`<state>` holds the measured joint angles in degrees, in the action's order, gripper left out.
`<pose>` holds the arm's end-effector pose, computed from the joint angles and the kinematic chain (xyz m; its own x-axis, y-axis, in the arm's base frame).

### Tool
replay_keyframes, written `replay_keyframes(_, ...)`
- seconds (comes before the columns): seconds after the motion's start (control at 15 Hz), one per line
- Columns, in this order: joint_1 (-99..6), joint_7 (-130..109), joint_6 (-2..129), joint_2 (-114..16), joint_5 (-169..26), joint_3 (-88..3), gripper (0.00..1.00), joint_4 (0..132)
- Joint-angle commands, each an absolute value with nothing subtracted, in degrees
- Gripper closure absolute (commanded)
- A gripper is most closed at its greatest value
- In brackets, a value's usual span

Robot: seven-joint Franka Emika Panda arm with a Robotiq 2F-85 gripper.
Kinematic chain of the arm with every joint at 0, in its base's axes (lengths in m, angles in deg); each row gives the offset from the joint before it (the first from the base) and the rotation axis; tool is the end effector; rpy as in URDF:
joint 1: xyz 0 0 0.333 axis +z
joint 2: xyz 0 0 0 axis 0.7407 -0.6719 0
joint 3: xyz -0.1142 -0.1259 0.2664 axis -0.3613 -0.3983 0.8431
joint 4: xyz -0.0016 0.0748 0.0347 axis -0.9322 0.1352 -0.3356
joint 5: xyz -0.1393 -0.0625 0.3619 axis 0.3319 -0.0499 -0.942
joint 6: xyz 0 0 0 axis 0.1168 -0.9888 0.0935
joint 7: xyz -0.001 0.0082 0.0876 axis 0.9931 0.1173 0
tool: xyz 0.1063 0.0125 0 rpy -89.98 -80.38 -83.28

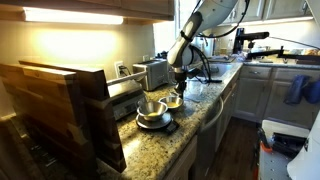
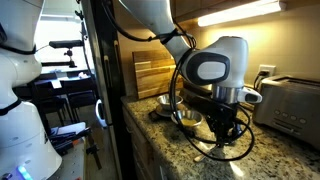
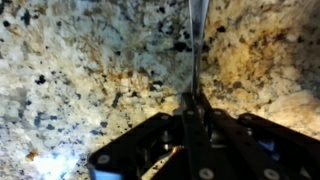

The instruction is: Spoon out some of the contents in the bowl on the right into the bowl on top of the scale

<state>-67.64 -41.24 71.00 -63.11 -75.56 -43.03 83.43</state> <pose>0.5754 -0.2573 0.2151 0.9995 0.0263 0.0152 0.0258 -0.9991 0.0330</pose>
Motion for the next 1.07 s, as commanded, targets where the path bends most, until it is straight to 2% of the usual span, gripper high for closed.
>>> replay_keyframes(0.0, -68.70, -44.24, 67.20, -60.97, -75.53, -42.23, 0.94, 83.79)
replay_keyframes(1.0, -61.60, -54.80, 55.73, -48.14, -63.95, -42.50, 0.94, 88.47)
